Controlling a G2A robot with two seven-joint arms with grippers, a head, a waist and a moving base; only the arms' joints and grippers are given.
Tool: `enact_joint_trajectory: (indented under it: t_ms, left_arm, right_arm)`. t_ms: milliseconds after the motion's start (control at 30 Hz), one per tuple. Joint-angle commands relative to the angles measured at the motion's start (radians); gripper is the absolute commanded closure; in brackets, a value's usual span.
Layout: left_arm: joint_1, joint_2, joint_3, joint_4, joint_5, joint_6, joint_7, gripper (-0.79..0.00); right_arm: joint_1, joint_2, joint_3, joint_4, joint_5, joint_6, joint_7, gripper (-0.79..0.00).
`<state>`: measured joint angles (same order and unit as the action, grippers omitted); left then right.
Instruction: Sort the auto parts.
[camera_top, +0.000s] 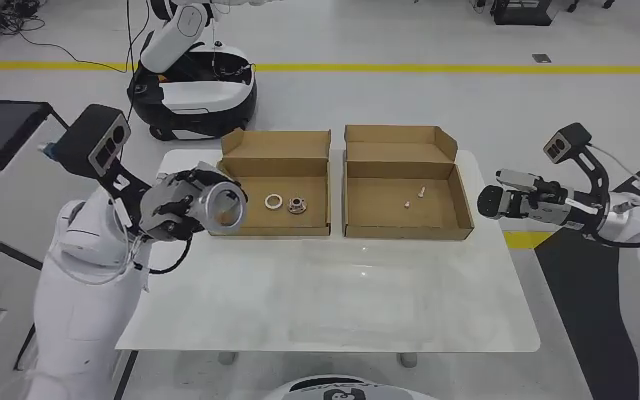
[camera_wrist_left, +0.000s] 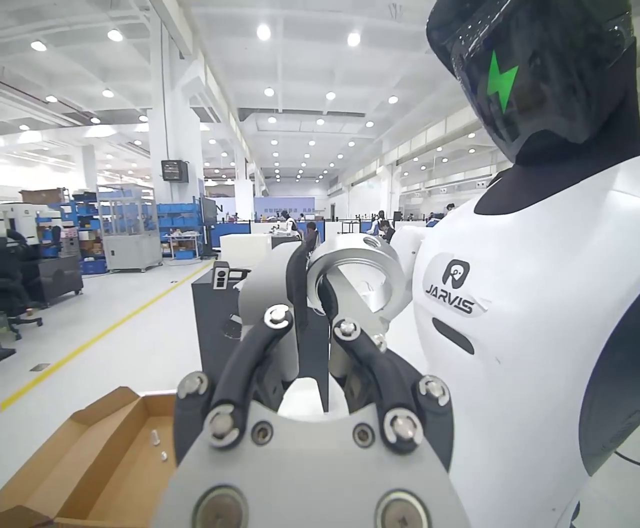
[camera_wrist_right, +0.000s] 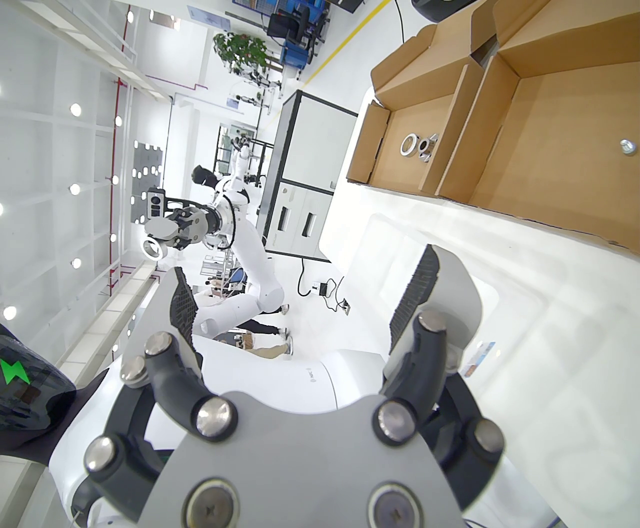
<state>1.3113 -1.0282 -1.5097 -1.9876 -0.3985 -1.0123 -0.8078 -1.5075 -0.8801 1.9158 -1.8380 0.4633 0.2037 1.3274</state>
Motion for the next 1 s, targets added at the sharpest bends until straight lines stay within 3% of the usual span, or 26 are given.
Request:
enact_joint_trajectory:
  t_ms: [0, 267, 967]
  left_arm:
    - [0.001, 0.004, 0.000, -0.006, -0.038, 0.000, 0.000, 0.000]
    - [-0.007, 0.001, -0.002, -0.024, -0.188, 0.000, 0.000, 0.000]
    - [-0.017, 0.000, 0.001, -0.024, -0.169, 0.000, 0.000, 0.000]
  right_arm:
    - [0.000, 0.000, 0.000, 0.000, 0.000, 0.000, 0.000, -0.785]
    - [0.000, 0.000, 0.000, 0.000, 0.000, 0.000, 0.000, -0.785]
    - [0.000, 0.000, 0.000, 0.000, 0.000, 0.000, 0.000, -0.785]
